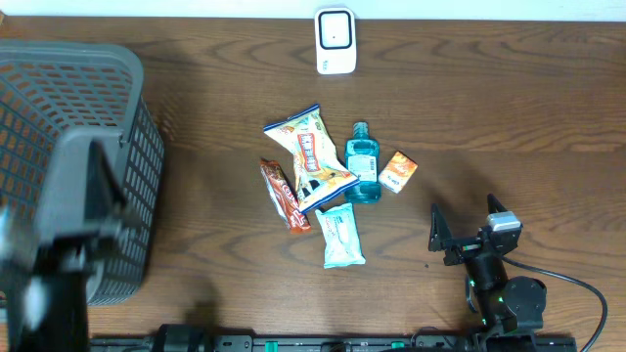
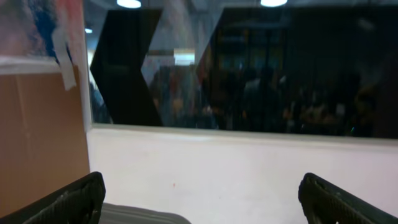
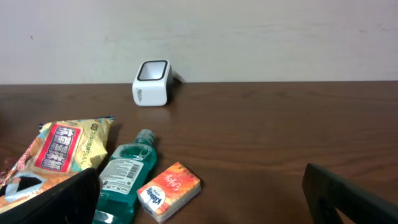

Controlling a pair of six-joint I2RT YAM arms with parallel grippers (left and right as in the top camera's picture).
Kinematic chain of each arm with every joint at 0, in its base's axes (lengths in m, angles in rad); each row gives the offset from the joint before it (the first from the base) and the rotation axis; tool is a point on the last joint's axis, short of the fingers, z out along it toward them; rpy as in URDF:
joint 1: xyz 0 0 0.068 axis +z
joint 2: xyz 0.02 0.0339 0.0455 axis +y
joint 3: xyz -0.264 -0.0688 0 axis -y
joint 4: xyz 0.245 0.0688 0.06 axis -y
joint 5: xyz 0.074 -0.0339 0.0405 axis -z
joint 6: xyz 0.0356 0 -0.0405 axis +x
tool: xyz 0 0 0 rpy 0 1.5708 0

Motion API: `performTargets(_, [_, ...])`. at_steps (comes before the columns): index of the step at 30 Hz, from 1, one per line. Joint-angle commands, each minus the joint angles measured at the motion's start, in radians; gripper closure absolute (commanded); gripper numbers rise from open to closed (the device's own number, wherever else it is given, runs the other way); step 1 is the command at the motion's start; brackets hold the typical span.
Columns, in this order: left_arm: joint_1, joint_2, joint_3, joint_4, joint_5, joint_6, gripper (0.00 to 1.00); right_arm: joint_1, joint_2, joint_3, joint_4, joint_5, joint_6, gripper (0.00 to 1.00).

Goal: Scan the item barcode

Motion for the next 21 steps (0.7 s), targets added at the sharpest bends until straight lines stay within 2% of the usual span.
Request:
performTargets(1, [0.108, -0.101, 0.000, -0.033, 0.194, -0.088, 0.01, 0.006, -0.005, -0.001, -0.004, 0.005, -0.009, 0.01])
performTargets(6, [0.268, -0.246, 0.000, -0.137, 0.330, -0.111, 0.01, 0.006, -0.005, -0.001, -0.004, 0.005, -0.009, 0.01])
performTargets(13, [0.222, -0.378, -0.013, -0.159, 0.342, -0.213, 0.01, 0.006, -0.005, -0.001, -0.004, 0.005, -0.009, 0.01])
performTargets(18, [0.193, -0.432, -0.077, -0.156, 0.472, -0.246, 0.01, 0.006, -0.005, -0.001, -0.004, 0.005, -0.009, 0.01])
performTargets(21, [0.174, -0.452, -0.118, -0.143, 0.490, -0.245, 0.01, 0.006, -0.005, -0.001, -0.004, 0.005, -0.009, 0.01])
